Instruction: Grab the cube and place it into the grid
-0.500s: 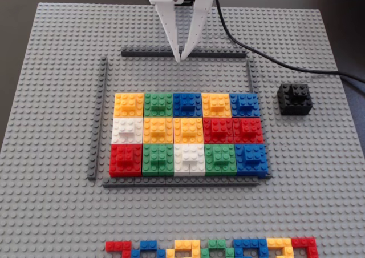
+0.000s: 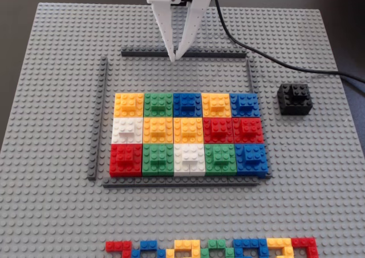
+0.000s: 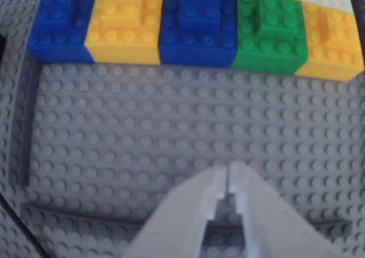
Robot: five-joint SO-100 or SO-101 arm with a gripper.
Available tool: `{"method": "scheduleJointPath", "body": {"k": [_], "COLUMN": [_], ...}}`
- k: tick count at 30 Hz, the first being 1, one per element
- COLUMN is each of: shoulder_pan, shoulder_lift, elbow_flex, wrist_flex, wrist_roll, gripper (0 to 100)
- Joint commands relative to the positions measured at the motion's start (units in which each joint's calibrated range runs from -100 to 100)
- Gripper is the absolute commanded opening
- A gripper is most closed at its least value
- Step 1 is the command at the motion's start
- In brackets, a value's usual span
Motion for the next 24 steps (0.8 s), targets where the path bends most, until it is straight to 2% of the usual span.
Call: {"method": "scheduleJointPath", "body": {"k": [1,14,18,24], "shoulder_pan": [0.39,-1.31,-3.44,-5.73], "shoulder_lift": [-2.04,-2.04,-0.49,10.43], "elbow_flex": [0.53,-5.54,-12.25,-29.11], "wrist_flex": [-0.37,2.9,5.25,9.55], "wrist_roll": [0.2,-1.07,-2.25,-4.79], "gripper": [0,0,0,0]}}
